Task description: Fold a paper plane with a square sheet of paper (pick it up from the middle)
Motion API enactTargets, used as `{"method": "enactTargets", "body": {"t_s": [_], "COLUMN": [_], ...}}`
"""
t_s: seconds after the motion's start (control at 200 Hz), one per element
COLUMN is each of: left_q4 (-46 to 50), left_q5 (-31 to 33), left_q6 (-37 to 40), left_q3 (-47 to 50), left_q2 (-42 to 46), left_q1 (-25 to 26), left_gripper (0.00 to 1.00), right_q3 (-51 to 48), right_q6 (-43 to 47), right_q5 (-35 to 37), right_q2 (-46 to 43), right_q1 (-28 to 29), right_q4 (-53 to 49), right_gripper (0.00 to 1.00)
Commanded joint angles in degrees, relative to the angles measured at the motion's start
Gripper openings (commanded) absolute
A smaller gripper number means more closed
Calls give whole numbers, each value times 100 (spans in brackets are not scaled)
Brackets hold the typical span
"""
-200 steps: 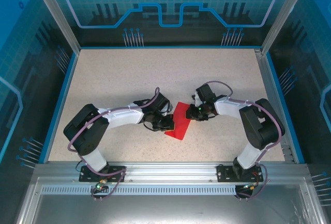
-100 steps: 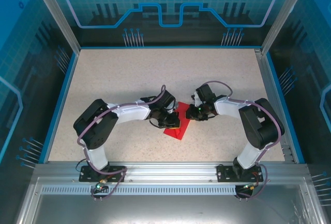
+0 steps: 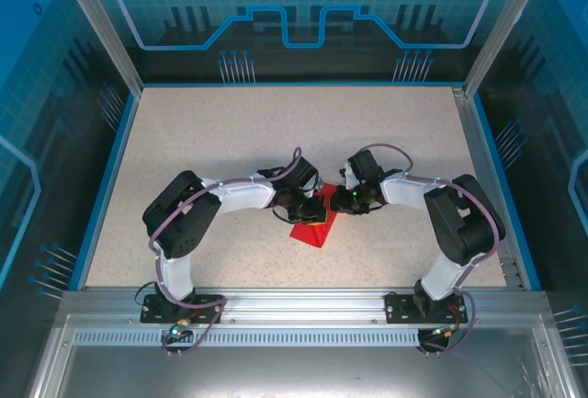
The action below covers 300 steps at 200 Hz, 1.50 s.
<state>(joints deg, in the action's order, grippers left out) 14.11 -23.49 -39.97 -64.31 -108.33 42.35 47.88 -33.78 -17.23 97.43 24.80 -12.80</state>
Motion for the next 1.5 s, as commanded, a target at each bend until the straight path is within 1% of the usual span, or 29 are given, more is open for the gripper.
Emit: {"method": "enactTargets", "body": {"t_s": [0.0,0.36,1.045,1.321,1.391,1.496], "left_q4": [-74,-162,91,-64,-115,-186], "left_q5": [-164,-225,246,188,165,119], "left_q6": [62,50,242,182,172,170], "left_q3": [-176,-334,-284,-244,-214,-163], "left_q2": [-176,-442,-487,-588,-627,-667], "left_q1": [66,86,84,92,97,90], "left_gripper": [2,2,2,2,4,12], "right_q3": [-94,-77,-156,-160,-152,-140], "right_q6": [99,117,170,167,157,148], "right_q5": [-145,-164,-135,-167,-184,-209], "right_q2": [71,59,57,49,41,19], "right_q1": [-1,-10,-55,-71,-71,-71], "right_q4": [-30,-53,-93,-58,-47,-36], "right_gripper": [16,16,15,15,16,16]}}
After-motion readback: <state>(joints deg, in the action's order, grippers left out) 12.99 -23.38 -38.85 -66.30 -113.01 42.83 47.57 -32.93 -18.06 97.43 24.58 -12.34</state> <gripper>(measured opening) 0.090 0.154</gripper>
